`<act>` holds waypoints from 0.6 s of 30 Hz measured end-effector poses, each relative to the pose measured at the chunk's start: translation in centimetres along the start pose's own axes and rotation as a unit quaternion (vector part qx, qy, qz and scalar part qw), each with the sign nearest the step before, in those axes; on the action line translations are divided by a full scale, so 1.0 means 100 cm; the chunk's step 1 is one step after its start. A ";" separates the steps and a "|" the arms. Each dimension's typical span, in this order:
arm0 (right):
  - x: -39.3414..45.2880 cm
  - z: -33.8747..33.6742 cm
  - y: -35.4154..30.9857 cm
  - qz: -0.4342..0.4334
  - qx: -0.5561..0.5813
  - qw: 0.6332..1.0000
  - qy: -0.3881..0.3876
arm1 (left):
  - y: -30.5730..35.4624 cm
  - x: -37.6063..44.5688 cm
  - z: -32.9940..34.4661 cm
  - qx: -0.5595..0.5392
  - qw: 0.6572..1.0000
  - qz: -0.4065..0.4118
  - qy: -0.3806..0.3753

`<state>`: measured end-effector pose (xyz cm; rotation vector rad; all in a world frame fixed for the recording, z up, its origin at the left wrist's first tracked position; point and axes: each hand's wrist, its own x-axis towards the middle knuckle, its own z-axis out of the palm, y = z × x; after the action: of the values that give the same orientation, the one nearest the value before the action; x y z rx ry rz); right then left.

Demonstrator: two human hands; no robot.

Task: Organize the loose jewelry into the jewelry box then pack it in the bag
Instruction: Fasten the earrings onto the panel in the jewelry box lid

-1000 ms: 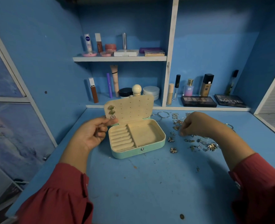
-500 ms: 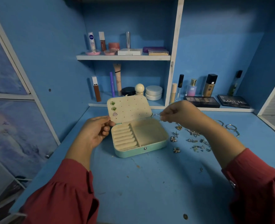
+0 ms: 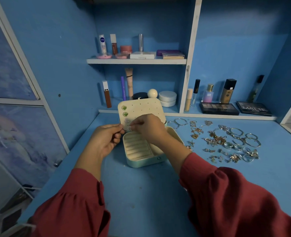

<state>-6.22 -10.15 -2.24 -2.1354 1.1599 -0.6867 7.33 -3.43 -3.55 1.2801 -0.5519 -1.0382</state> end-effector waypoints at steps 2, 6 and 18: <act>0.000 0.003 0.002 0.010 -0.013 1.000 0.018 | 0.000 0.000 0.000 0.000 1.000 0.001 -0.003; -0.002 0.007 0.003 0.010 -0.003 0.999 0.038 | 0.000 -0.001 0.000 0.000 1.000 0.003 -0.008; -0.001 0.012 0.003 0.006 -0.028 0.997 0.068 | 0.000 -0.002 0.000 0.000 1.000 0.002 -0.005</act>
<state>-5.57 -9.86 -3.28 -2.1539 1.2771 -0.8139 7.21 -3.26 -3.47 1.2748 -0.5624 -1.0429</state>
